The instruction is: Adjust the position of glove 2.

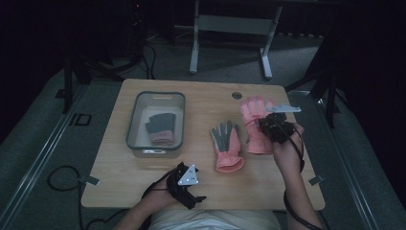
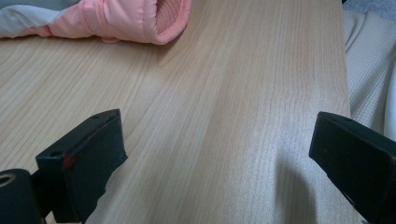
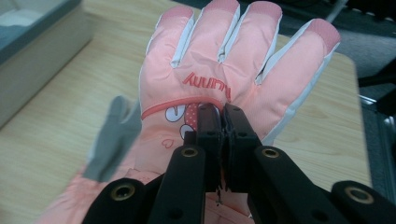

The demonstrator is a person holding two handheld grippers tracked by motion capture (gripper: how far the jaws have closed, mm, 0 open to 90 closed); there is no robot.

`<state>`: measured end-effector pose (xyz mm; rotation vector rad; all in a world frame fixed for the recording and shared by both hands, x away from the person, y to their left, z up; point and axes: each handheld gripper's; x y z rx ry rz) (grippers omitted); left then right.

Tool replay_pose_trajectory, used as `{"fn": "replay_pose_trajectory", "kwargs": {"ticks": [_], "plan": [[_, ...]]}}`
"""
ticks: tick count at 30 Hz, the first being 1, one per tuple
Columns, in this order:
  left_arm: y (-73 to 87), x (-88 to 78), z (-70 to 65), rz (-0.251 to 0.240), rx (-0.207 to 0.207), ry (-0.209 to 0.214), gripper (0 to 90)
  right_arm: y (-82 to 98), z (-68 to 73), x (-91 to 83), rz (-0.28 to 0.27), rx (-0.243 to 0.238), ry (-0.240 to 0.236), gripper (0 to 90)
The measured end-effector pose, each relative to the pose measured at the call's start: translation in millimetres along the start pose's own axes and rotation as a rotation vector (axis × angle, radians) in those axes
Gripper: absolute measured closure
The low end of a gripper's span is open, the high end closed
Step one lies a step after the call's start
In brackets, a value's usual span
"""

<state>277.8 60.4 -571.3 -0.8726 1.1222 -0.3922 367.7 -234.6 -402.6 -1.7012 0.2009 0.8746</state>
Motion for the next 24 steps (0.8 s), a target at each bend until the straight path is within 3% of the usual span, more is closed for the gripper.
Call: {"fn": "replay_pose_trajectory", "kwargs": {"ticks": [6,13,14,24], "plan": [[-0.1,-0.1,-1.1,-0.002,0.002,0.001,3.1,-8.0,30.1,5.4,0.01,-0.029,-0.034,86.7],[-0.1,-0.3,-0.7,-0.001,0.008,0.0,3.0,-14.6,51.3,10.8,0.02,-0.041,-0.022,86.7],[0.1,-0.2,-0.4,0.001,0.006,-0.001,3.1,-15.4,60.0,15.8,0.028,-0.034,-0.018,86.7],[0.1,-0.6,-0.8,-0.007,-0.002,0.0,3.1,-4.5,79.4,48.9,0.107,-0.019,-0.02,86.7]]}}
Point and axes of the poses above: each handheld gripper's, and its own axes: x roughly forward along the jaws, y roughly out of its underside, z roughly to its left, and after that the axes turned 7 degrees about -y, right-handed
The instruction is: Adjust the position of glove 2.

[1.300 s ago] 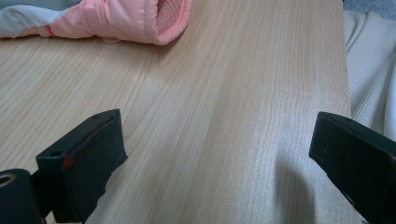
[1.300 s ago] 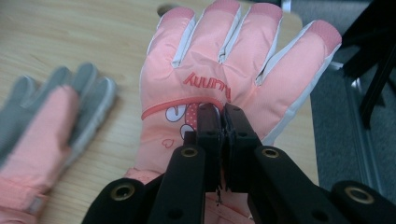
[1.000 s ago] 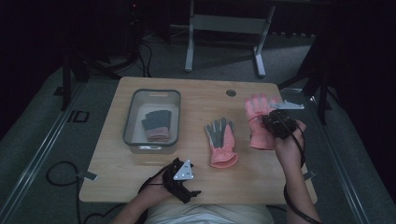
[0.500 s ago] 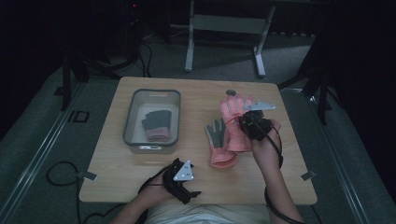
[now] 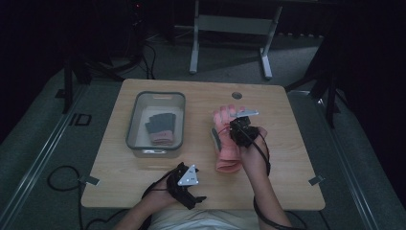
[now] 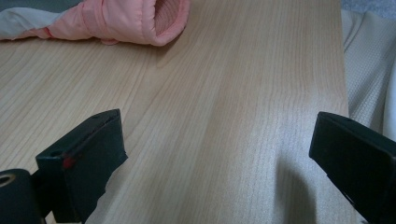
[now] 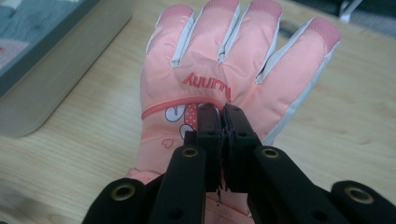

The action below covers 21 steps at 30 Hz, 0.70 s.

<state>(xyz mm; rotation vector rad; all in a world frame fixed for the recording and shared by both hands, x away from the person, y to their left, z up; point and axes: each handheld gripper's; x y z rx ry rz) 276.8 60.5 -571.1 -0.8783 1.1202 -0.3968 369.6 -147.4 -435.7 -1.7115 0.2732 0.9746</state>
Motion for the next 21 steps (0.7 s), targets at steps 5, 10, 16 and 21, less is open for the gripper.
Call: {"fn": "replay_pose_trajectory", "kwargs": {"ticks": [5,10,16,21], "plan": [[-0.2,0.2,-0.5,0.0,0.004,0.001,3.1,9.3,4.9,19.6,0.049,0.011,-0.002,86.7],[-0.4,0.1,-0.7,0.003,0.006,0.003,3.0,18.3,5.8,35.2,0.084,0.025,0.003,86.7],[-0.1,0.4,-0.6,0.001,0.003,0.003,3.1,24.5,5.3,46.4,0.092,0.028,0.007,86.6],[-0.2,0.4,-0.6,0.002,0.004,0.003,3.1,25.5,1.0,44.9,0.088,0.039,0.031,86.6]]}}
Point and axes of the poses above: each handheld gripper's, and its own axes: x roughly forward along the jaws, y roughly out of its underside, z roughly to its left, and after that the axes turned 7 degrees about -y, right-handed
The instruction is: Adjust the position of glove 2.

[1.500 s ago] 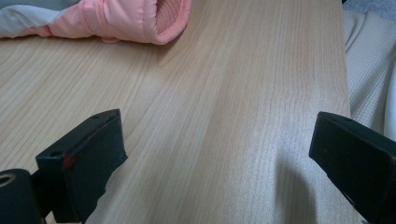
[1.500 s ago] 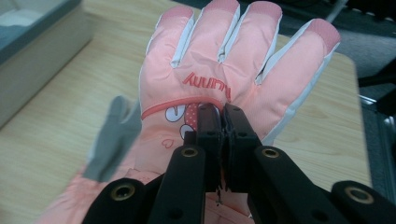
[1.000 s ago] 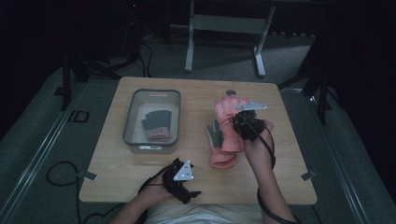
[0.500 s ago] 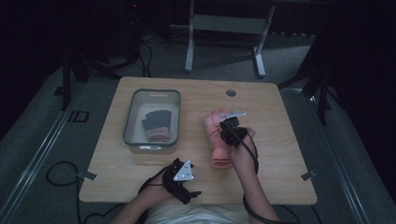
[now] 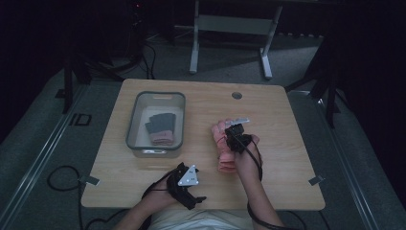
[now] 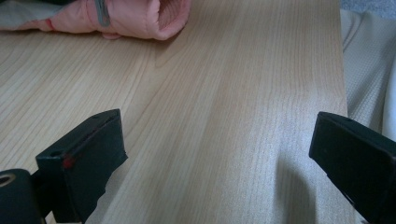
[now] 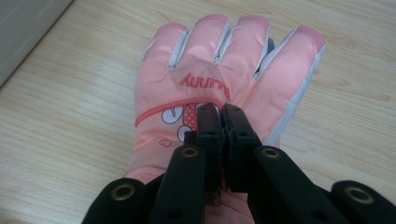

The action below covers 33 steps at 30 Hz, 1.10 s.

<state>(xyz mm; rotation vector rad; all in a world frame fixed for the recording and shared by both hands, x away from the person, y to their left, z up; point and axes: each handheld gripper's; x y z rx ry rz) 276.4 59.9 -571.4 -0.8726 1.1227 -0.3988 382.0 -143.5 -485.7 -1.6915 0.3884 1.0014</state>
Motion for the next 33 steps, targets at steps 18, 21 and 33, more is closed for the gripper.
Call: {"fn": "replay_pose_trajectory", "kwargs": {"ticks": [18,21,33], "plan": [[0.4,0.0,0.9,0.008,0.004,0.001,3.1,4.0,-6.7,-2.8,-0.033,0.009,-0.028,87.0],[0.0,0.2,0.6,0.004,0.001,0.0,3.1,-1.1,-7.2,-16.9,-0.058,0.008,-0.018,87.1],[-0.3,-0.4,0.7,-0.004,0.0,-0.006,3.1,-4.5,-14.9,-45.6,-0.086,0.03,0.011,87.3]]}}
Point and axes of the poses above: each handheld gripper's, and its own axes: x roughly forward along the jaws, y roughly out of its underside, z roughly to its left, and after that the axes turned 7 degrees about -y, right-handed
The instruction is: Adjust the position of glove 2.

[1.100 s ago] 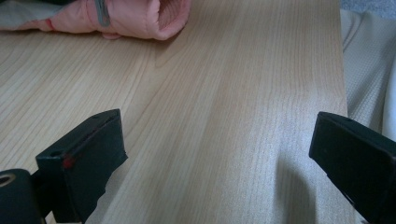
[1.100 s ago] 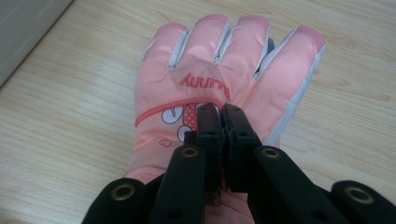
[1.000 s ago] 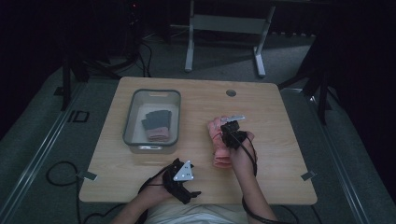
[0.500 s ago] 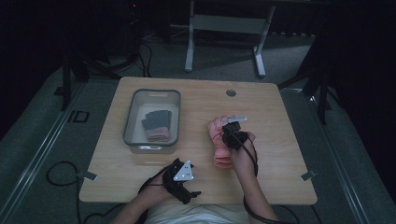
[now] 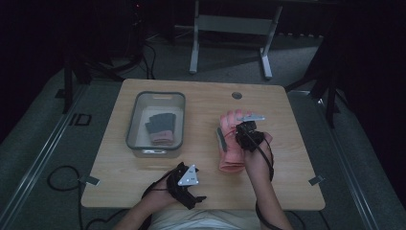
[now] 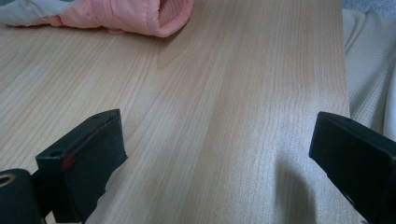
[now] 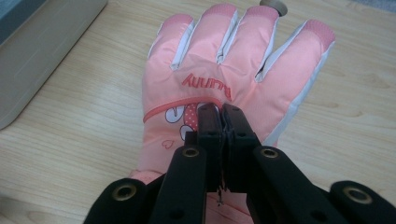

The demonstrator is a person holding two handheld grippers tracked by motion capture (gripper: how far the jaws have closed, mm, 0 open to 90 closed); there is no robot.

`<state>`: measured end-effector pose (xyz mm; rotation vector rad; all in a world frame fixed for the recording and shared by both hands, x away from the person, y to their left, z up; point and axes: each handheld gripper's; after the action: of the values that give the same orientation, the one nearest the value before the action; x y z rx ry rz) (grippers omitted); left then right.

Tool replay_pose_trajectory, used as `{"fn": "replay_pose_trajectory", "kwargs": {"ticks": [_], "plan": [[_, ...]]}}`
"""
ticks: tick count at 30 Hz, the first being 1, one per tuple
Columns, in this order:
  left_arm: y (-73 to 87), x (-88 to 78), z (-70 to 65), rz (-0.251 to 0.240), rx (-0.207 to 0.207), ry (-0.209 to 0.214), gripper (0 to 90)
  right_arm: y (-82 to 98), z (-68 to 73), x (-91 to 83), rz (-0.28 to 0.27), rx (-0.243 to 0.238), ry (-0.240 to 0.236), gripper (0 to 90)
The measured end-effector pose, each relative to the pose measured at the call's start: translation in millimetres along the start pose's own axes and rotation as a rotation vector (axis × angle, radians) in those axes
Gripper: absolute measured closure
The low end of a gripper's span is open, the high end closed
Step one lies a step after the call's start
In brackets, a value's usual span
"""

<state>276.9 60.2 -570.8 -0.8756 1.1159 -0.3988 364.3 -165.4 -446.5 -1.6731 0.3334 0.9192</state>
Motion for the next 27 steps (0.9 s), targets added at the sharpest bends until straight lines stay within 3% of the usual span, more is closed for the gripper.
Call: {"fn": "replay_pose_trajectory", "kwargs": {"ticks": [8,16,20,22,27], "plan": [[0.1,0.5,-1.3,0.013,0.012,-0.004,3.1,8.4,-2.2,14.8,0.038,0.03,-0.011,87.2],[0.4,1.1,-1.0,0.014,0.006,0.002,3.0,17.5,1.0,46.6,0.086,0.03,-0.011,87.2],[0.1,1.9,-0.6,0.015,-0.004,0.008,3.1,18.6,-0.3,52.4,0.088,0.035,-0.02,87.1],[-0.9,2.5,-0.4,0.021,0.008,-0.009,3.1,18.9,0.3,53.3,0.084,0.034,-0.022,86.5],[-5.9,2.3,2.2,0.016,-0.003,-0.02,3.1,14.0,-0.8,44.8,0.057,0.021,-0.05,79.8]]}}
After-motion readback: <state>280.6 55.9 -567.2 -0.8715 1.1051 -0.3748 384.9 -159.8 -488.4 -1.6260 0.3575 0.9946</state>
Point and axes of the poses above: each handheld gripper's, and its own axes: x roughly forward along the jaws, y roughly out of its underside, z roughly to its left, and after that the axes turned 7 degrees about -y, right-handed
